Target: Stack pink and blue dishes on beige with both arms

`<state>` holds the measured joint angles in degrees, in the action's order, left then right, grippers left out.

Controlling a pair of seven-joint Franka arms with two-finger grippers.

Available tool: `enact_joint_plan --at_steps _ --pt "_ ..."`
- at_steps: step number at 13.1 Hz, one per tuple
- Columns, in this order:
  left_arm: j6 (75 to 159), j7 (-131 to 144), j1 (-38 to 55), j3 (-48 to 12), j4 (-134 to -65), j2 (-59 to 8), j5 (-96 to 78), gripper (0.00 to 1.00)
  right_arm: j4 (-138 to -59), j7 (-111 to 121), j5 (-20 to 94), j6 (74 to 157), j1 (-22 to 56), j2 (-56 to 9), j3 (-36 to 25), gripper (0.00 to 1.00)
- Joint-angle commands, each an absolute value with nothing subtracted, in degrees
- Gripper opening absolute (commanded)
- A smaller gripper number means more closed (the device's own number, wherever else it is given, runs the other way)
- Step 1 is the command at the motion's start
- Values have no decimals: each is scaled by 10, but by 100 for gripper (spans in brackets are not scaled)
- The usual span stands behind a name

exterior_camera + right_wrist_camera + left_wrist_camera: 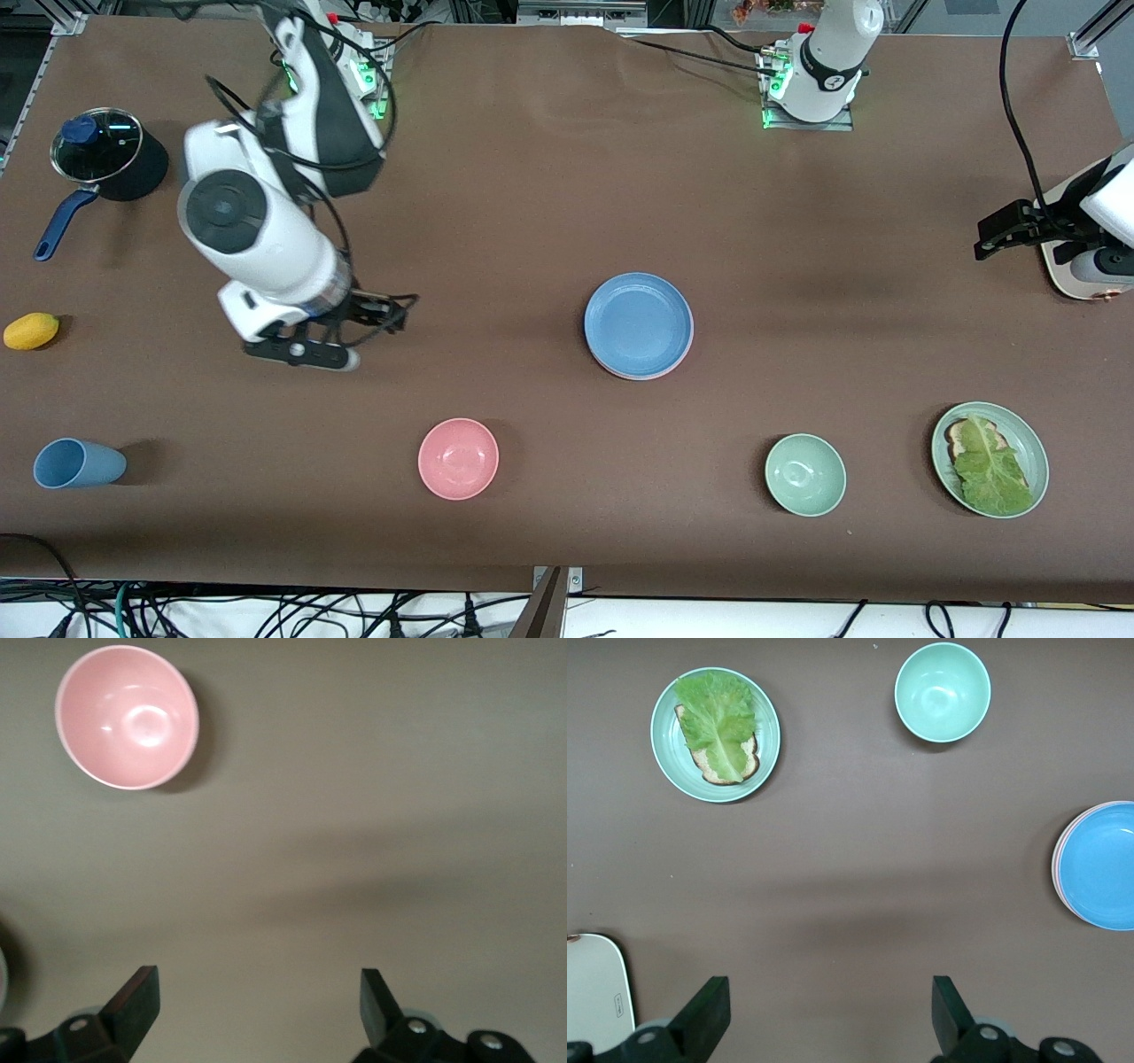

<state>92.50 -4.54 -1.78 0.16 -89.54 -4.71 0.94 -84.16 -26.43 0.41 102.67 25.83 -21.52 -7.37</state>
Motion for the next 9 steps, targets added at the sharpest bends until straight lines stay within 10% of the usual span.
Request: enact_joint_plan --at_steps 1,9 --pt "918 -59 -21 2 -880 -54 -4 100 -940 -215 18 1010 265 -107 -109 100" --pt "918 -59 -21 2 -880 -54 -4 100 -832 -92 18 855 63 -91 -13 100"
